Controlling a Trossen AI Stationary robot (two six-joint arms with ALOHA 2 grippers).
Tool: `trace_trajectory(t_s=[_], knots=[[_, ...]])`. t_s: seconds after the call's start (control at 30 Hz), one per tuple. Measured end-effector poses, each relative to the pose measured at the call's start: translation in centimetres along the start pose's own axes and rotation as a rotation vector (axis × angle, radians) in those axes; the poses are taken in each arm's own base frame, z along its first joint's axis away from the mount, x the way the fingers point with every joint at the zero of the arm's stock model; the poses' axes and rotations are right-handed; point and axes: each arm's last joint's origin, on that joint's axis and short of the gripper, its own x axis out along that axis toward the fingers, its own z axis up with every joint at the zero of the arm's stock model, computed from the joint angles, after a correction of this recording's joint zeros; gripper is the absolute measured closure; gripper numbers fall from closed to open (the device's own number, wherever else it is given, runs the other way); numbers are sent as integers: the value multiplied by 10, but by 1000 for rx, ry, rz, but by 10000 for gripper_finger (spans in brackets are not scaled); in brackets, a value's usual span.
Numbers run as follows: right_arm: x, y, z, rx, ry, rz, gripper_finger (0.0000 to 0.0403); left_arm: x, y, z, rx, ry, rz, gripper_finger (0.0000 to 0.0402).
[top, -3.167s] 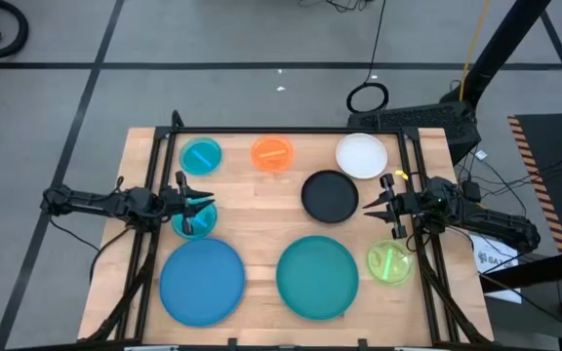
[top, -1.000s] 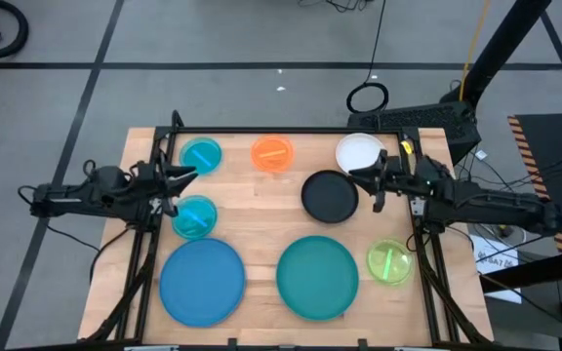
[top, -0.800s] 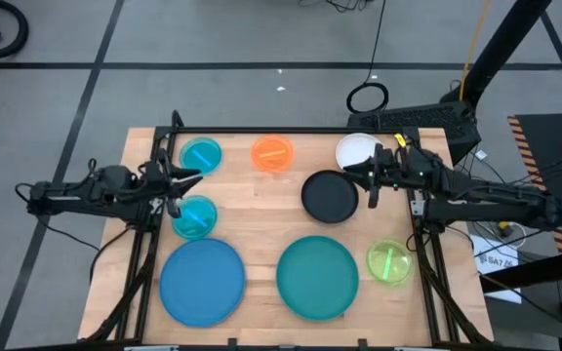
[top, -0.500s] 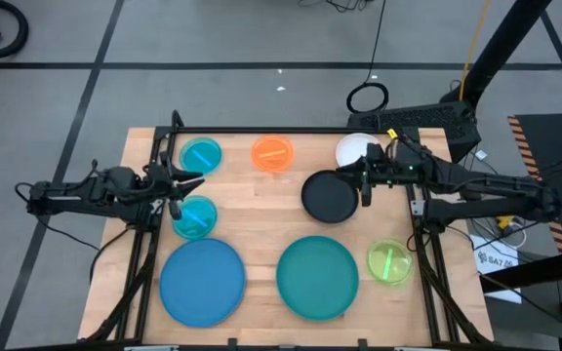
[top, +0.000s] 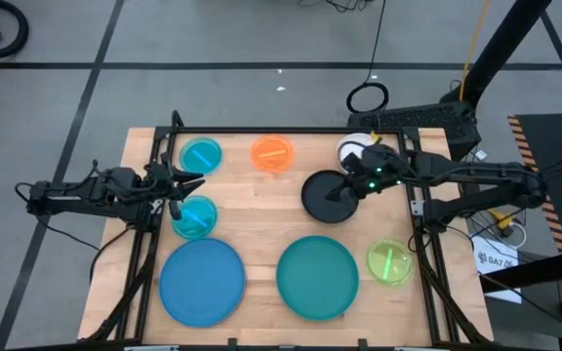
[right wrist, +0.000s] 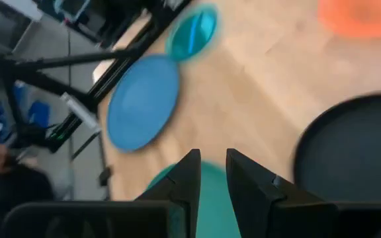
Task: Stack plastic plates
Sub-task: Stack the green plate on top of the blue plate
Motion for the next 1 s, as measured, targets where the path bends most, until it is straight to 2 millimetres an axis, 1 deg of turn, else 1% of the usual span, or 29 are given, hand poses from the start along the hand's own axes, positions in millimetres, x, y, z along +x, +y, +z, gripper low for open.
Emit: trace_trajectory(t_s=[0.13,0.23,0.33,0.5,0.67,1.0], knots=[[11,16,10,-6,86,-25,337,0,0,0,0,0,0,314],[20,19,12,40,154,-77,337,0,0,0,0,0,0,314],[31,18,8,120,223,-137,337,0,0,0,0,0,0,314],[47,15,-6,212,334,-237,337,0,0,-1,3,10,1,314],[61,13,-24,249,457,-351,337,0,0,-2,-1,21,2,314],[100,14,-59,242,623,-497,337,0,0,-2,-5,21,2,314]])
